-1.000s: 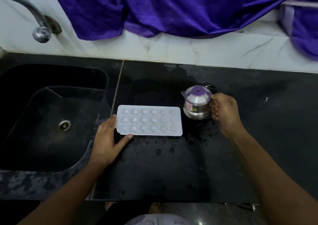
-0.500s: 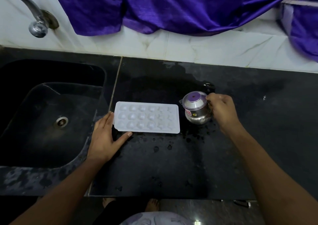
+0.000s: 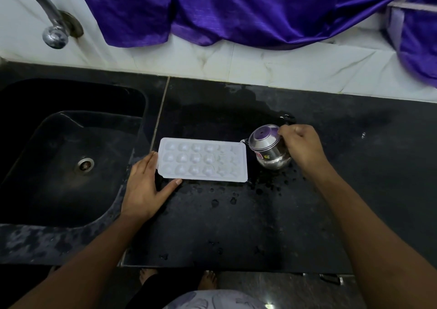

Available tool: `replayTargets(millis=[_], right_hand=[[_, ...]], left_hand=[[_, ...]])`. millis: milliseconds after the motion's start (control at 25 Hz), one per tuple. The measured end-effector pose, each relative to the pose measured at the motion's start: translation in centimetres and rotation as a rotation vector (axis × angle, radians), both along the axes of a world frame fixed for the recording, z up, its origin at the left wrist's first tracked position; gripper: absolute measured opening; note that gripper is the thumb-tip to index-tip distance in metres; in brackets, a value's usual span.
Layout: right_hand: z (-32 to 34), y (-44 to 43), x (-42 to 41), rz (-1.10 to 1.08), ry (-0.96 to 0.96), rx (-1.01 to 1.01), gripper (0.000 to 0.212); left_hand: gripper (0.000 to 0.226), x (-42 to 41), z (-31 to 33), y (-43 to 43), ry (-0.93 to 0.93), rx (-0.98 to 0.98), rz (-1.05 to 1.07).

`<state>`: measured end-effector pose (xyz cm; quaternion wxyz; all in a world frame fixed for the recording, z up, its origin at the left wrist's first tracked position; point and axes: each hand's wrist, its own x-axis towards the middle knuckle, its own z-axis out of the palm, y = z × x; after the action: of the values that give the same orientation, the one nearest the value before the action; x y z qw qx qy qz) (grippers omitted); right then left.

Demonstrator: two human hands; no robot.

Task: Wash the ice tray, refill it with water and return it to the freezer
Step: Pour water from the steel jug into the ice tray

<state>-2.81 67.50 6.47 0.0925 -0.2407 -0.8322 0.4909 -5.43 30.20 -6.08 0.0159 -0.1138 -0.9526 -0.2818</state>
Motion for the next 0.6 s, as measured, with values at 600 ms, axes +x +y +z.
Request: replayTargets(millis=[600], right_hand=[[0.66,0.04,0.19,-0.028,0.023,-0.173,0.038]], left_hand=[[0.102,0.19,0.25,0.07,-0.007,-0.010,0.001]])
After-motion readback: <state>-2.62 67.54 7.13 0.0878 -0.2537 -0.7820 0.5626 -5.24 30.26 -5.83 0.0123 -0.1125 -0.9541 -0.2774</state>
